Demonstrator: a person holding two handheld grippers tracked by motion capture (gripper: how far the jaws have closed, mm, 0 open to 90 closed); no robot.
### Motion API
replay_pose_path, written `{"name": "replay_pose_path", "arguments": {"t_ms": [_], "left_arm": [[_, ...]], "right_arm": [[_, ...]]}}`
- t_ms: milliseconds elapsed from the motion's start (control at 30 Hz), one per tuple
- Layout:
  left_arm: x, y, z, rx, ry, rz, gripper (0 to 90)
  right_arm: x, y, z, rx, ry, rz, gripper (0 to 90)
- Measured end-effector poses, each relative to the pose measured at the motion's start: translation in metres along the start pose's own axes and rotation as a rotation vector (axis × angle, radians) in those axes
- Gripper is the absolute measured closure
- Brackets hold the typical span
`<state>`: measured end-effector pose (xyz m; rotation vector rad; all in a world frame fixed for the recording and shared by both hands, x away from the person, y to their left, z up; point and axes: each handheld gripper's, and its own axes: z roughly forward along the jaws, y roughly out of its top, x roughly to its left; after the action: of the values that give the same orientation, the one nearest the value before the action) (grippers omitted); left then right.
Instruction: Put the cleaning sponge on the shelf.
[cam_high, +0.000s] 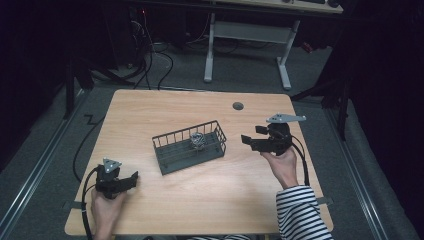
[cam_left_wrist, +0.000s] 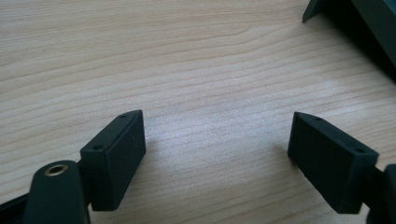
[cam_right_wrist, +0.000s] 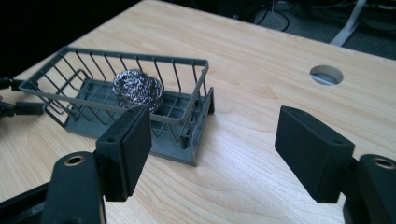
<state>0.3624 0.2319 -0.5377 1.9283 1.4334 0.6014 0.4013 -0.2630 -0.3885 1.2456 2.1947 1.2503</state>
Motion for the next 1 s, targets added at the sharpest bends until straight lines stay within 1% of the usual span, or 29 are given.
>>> {"name": "replay_pose_path", "arguments": {"t_ms": [100, 267, 300, 333, 367, 433, 467, 533, 700, 733, 767, 800, 867, 900, 933, 967, 1000], "left_arm": [[0.000, 0.000, 0.000, 0.000, 0.000, 0.000, 19.5], [0.000, 0.000, 0.000, -0.002, 0.001, 0.000, 19.5], [0.000, 0.000, 0.000, -0.002, 0.001, 0.000, 19.5], [0.000, 0.000, 0.000, -0.002, 0.001, 0.000, 19.5], [0.000, 0.000, 0.000, -0.002, 0.001, 0.000, 19.4], [0.000, 0.000, 0.000, -0.002, 0.000, 0.000, 19.4], [0.000, 0.000, 0.000, -0.002, 0.000, 0.000, 19.4], [0.000, 0.000, 0.000, -0.002, 0.001, 0.000, 19.4], [0.000, 0.000, 0.000, -0.002, 0.000, 0.000, 19.4], [0.000, 0.000, 0.000, -0.002, 0.001, 0.000, 19.4], [0.000, 0.000, 0.000, -0.002, 0.001, 0.000, 19.4], [0.000, 0.000, 0.000, -0.002, 0.001, 0.000, 19.4], [0.000, 0.000, 0.000, -0.002, 0.001, 0.000, 19.3], [0.000, 0.000, 0.000, -0.002, 0.001, 0.000, 19.3], [0.000, 0.000, 0.000, -0.002, 0.001, 0.000, 19.3], [0.000, 0.000, 0.000, -0.002, 0.001, 0.001, 19.3], [0.000, 0.000, 0.000, -0.002, 0.001, 0.001, 19.3]], "right_arm": [[-0.004, -0.008, -0.006, -0.004, -0.005, 0.015, 27.8], [-0.005, -0.013, -0.011, 0.010, -0.015, 0.002, 27.8], [-0.005, -0.015, -0.014, -0.006, -0.005, 0.009, 29.1], [-0.005, -0.015, -0.014, -0.006, -0.005, 0.009, 29.1], [-0.006, -0.020, -0.016, -0.008, -0.005, 0.021, 29.1], [-0.006, -0.024, -0.017, -0.004, -0.017, 0.010, 29.0], [-0.006, -0.025, -0.018, -0.005, -0.018, 0.011, 29.2], [-0.005, -0.029, -0.021, -0.023, -0.012, 0.020, 29.6], [-0.005, -0.037, -0.025, -0.024, -0.026, 0.015, 29.9], [-0.006, -0.040, -0.026, -0.029, -0.022, 0.027, 30.0], [-0.006, -0.043, -0.026, -0.033, -0.021, 0.029, 30.0], [-0.007, -0.048, -0.027, -0.031, -0.023, 0.045, 30.2], [-0.008, -0.050, -0.027, -0.035, -0.022, 0.045, 30.4], [-0.010, -0.055, -0.027, -0.039, -0.018, 0.061, 30.5], [-0.010, -0.055, -0.027, -0.039, -0.018, 0.061, 30.5], [-0.011, -0.061, -0.025, -0.035, -0.015, 0.077, 30.7], [-0.011, -0.061, -0.025, -0.035, -0.015, 0.077, 30.7]]}}
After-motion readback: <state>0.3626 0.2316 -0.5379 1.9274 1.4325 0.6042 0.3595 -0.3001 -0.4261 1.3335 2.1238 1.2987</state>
